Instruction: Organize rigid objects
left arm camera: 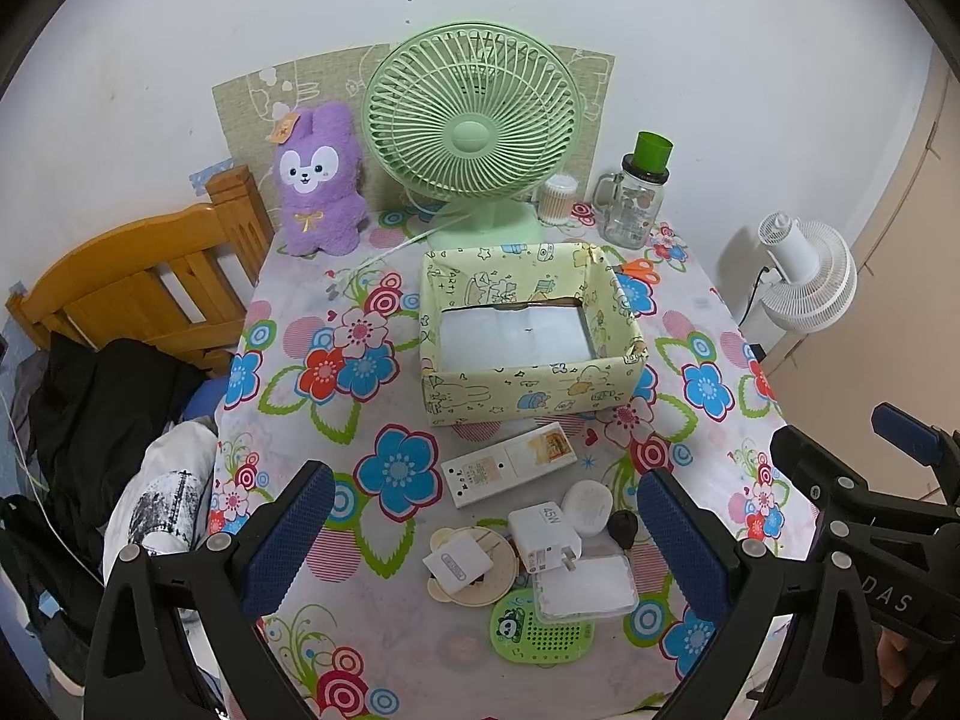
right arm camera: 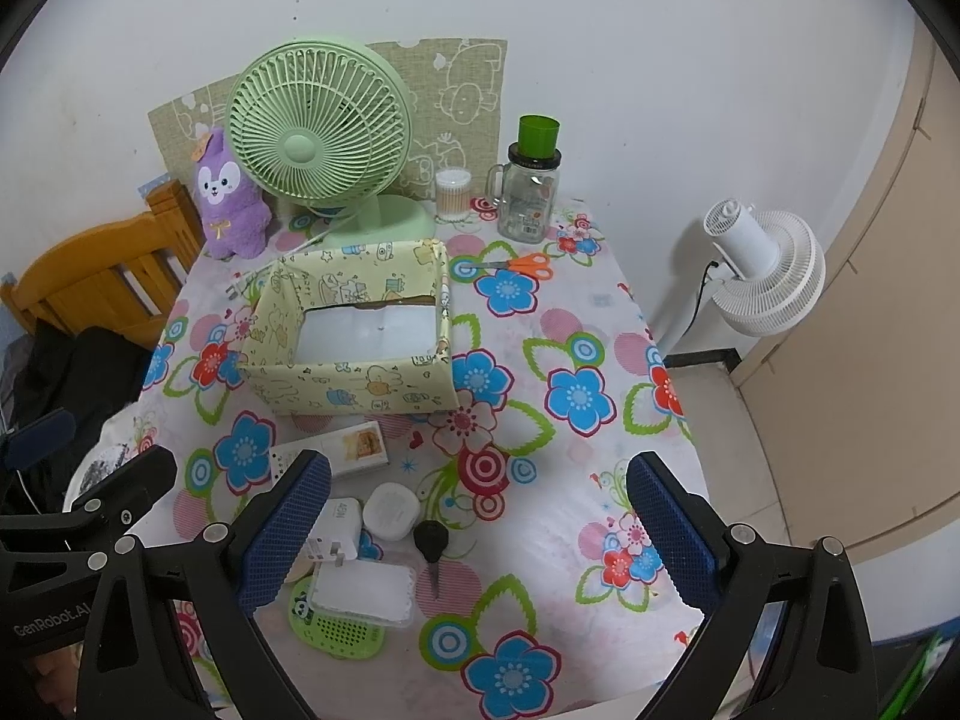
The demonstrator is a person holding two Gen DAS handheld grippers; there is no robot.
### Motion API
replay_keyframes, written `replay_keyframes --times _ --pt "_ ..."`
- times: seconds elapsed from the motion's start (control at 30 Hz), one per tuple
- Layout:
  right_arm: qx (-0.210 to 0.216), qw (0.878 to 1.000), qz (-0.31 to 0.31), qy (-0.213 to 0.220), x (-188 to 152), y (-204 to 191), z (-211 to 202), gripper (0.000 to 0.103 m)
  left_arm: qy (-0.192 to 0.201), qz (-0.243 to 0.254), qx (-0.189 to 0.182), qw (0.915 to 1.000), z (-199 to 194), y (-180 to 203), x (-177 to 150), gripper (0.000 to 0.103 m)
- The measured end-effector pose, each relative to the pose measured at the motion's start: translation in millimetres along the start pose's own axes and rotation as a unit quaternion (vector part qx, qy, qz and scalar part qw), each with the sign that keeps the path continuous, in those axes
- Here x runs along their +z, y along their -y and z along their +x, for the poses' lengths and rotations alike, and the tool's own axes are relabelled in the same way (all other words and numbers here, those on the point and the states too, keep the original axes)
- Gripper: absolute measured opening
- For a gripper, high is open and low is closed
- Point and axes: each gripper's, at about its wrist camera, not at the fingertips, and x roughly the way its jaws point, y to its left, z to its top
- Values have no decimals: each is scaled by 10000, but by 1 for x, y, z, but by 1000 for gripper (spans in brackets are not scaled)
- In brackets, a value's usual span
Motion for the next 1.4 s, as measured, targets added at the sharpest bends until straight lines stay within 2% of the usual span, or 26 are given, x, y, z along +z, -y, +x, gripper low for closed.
replay_keyframes --times 1.4 --pt "14 10000 26 -53 -4 3 2 100 -26 82 30 10000 4 6 -3 102"
